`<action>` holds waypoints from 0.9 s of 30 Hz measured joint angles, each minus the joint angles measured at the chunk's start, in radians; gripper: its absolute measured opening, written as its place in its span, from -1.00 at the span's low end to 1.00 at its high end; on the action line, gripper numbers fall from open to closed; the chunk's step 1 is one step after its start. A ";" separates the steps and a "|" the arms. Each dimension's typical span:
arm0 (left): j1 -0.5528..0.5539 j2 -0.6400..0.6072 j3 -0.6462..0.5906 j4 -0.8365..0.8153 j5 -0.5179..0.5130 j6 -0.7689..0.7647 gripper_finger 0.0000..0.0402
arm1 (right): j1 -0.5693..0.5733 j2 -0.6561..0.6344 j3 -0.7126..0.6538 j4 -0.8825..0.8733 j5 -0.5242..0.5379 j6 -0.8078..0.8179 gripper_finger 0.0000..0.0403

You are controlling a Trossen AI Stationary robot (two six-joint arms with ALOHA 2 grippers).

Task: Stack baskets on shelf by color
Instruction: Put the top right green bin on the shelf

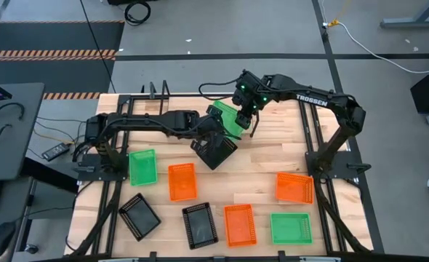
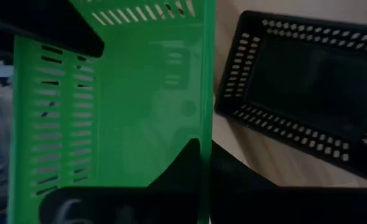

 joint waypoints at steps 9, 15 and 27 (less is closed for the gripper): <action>0.045 0.000 -0.019 -0.061 0.105 0.045 -0.96 | 0.001 -0.019 0.088 -0.016 -0.002 -0.025 0.36; 0.097 -0.001 -0.042 -0.078 0.110 0.244 -0.96 | 0.003 -0.032 0.205 -0.094 -0.002 -0.027 0.43; 0.209 -0.001 -0.042 0.006 0.290 0.610 -0.96 | 0.051 -0.174 0.230 -0.354 0.002 -0.033 0.39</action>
